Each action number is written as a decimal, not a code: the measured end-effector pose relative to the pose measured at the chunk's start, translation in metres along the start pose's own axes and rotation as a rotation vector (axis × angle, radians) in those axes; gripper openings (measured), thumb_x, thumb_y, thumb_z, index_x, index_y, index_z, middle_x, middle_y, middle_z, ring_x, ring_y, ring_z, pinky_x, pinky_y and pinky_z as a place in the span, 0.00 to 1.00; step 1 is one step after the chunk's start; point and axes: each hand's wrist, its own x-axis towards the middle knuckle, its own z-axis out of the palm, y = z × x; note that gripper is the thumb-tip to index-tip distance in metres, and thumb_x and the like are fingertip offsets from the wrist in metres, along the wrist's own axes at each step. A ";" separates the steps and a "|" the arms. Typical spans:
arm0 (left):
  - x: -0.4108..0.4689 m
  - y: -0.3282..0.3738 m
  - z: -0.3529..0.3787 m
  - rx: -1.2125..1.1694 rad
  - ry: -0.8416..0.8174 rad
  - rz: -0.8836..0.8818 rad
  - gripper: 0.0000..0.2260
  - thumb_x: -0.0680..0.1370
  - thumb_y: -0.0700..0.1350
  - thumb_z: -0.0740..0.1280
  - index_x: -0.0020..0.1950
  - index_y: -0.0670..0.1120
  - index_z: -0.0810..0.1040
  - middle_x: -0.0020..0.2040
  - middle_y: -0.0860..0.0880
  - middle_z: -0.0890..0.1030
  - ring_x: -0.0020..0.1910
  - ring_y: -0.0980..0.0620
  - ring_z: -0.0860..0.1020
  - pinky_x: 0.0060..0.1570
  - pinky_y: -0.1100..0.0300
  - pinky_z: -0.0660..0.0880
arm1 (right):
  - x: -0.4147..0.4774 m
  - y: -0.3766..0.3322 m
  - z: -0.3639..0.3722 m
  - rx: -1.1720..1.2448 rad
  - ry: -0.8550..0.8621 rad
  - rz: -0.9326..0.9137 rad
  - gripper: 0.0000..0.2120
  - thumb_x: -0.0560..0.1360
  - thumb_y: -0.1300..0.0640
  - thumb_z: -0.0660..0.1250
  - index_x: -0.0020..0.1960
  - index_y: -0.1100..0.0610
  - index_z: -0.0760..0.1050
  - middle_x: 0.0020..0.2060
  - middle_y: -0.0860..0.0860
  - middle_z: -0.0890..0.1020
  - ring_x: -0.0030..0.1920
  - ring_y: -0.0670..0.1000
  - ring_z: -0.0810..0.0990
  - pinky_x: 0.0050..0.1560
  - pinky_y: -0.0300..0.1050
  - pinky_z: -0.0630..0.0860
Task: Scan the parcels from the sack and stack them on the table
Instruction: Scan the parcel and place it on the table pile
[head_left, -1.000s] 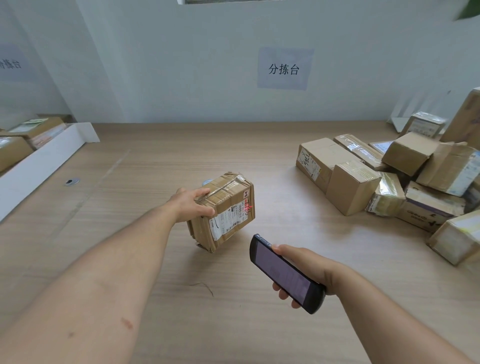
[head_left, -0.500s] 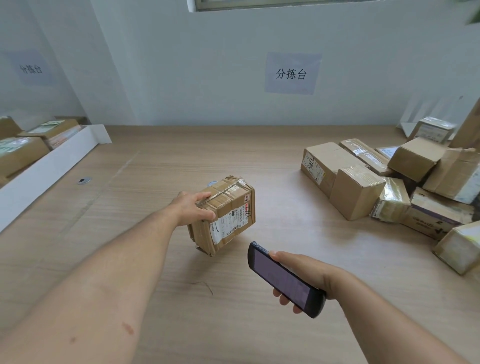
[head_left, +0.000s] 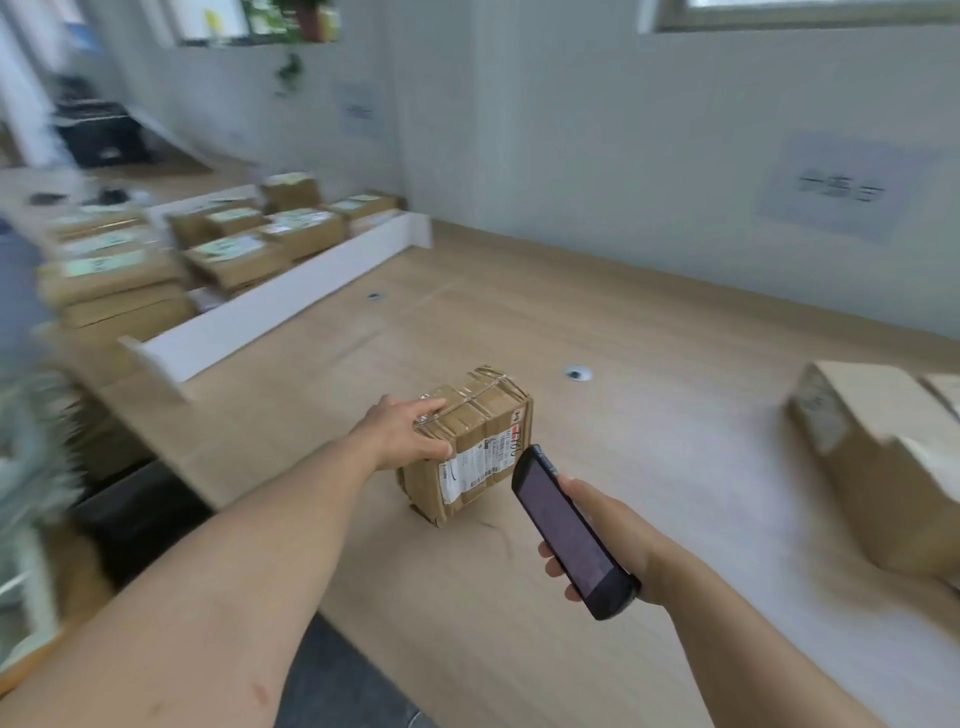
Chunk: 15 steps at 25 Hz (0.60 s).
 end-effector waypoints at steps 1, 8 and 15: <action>-0.013 -0.019 -0.008 -0.028 0.038 -0.048 0.35 0.64 0.59 0.73 0.71 0.66 0.66 0.68 0.47 0.64 0.70 0.46 0.63 0.69 0.52 0.64 | 0.007 -0.005 0.014 -0.025 -0.046 -0.008 0.25 0.82 0.39 0.55 0.59 0.60 0.75 0.42 0.59 0.82 0.41 0.56 0.81 0.39 0.50 0.79; -0.113 -0.143 -0.060 -0.085 0.234 -0.321 0.35 0.67 0.58 0.75 0.72 0.64 0.66 0.70 0.46 0.63 0.71 0.43 0.63 0.71 0.48 0.61 | 0.033 -0.028 0.130 -0.161 -0.332 -0.004 0.28 0.82 0.38 0.54 0.62 0.62 0.74 0.42 0.59 0.82 0.39 0.57 0.80 0.37 0.49 0.77; -0.176 -0.251 -0.119 -0.184 0.350 -0.384 0.36 0.67 0.58 0.75 0.73 0.63 0.64 0.71 0.47 0.61 0.71 0.44 0.63 0.70 0.47 0.63 | 0.040 -0.055 0.253 -0.238 -0.436 0.012 0.26 0.82 0.39 0.55 0.53 0.62 0.76 0.38 0.59 0.81 0.34 0.55 0.80 0.34 0.48 0.77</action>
